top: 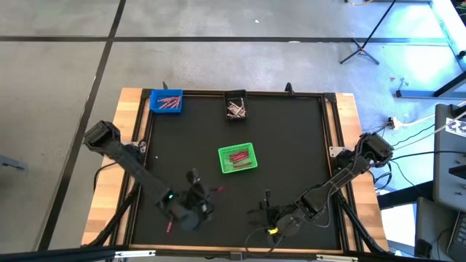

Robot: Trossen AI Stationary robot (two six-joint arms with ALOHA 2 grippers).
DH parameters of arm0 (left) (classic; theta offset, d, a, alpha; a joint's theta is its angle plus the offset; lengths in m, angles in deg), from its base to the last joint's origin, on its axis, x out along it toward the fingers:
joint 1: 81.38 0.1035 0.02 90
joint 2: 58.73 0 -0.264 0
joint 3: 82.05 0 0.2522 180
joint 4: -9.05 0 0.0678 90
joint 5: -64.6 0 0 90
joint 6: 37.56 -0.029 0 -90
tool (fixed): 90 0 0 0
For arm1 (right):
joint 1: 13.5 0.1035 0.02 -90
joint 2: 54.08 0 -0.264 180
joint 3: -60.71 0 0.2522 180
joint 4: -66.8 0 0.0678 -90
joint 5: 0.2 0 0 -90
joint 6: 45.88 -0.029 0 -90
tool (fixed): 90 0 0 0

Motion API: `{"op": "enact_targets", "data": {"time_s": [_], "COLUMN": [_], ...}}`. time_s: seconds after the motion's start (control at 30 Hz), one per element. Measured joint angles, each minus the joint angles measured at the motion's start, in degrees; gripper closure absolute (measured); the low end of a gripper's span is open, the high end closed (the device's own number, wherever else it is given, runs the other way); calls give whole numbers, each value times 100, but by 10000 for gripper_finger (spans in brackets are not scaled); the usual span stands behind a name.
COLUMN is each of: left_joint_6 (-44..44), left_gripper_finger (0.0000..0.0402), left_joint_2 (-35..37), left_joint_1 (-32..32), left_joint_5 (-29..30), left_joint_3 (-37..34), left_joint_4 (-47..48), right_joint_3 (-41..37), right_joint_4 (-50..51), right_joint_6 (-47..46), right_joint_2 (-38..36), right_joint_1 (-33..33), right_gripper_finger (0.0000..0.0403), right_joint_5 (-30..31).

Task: Sort crayons
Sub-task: Put the red crayon into the green bin

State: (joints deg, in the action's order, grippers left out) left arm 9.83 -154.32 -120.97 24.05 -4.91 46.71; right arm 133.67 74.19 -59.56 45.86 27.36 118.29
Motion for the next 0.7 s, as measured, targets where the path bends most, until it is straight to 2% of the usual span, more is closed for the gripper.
{"op": "enact_targets", "data": {"time_s": [0.13,0.23,0.43,0.7], "left_joint_6": [-922,-1504,-2333,-3034], "left_gripper_finger": [390,390,390,390], "left_joint_2": [0,0,-151,-807], "left_joint_1": [669,1177,2081,3120], "left_joint_5": [38,-111,-479,-1725], "left_joint_3": [0,0,0,0], "left_joint_4": [-325,-552,-864,-1238], "right_joint_3": [0,0,-2,-2], "right_joint_4": [-103,-184,-133,-111], "right_joint_6": [-23,-18,84,213], "right_joint_2": [0,38,52,191], "right_joint_1": [0,0,-11,-2], "right_gripper_finger": [244,244,244,244], "right_joint_5": [102,381,554,847]}}
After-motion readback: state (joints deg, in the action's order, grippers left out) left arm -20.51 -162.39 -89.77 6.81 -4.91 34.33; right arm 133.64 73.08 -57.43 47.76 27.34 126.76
